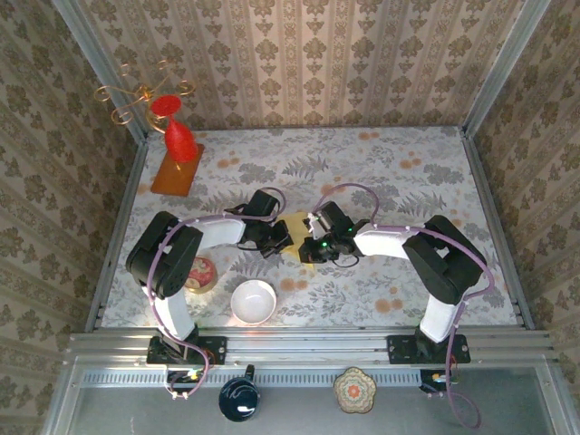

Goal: Fold a paper plane with a square sheet of paper (pick it up from the middle)
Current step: Third fold the triangle at the center of the table.

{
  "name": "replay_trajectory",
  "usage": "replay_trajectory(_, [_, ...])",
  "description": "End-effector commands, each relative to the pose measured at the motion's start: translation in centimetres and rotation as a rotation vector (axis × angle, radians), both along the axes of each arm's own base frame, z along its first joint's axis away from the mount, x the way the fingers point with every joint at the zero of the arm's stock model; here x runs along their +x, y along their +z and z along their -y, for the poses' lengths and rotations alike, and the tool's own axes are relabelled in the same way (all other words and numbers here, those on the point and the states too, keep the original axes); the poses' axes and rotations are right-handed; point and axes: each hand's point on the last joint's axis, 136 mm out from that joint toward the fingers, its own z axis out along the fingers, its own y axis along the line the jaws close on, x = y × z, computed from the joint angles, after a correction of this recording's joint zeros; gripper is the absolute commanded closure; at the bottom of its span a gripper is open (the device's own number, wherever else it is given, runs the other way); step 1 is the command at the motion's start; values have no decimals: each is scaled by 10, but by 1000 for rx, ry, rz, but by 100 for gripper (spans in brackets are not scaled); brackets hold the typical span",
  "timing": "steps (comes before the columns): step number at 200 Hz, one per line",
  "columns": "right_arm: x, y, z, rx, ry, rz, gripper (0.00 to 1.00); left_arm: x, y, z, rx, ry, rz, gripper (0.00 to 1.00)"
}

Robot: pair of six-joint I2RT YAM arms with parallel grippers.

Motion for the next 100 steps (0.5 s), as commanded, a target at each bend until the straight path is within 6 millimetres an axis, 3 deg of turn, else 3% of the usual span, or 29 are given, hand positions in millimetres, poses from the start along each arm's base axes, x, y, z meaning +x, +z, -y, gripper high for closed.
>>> replay_trajectory(1, [-2,-4,4,-17,14,-3,91,-15,-30,-21,117,-1,-79,95])
replay_trajectory(100, [-4,-22,13,-80,-2,-23,92,-16,-31,-21,119,-3,-80,95])
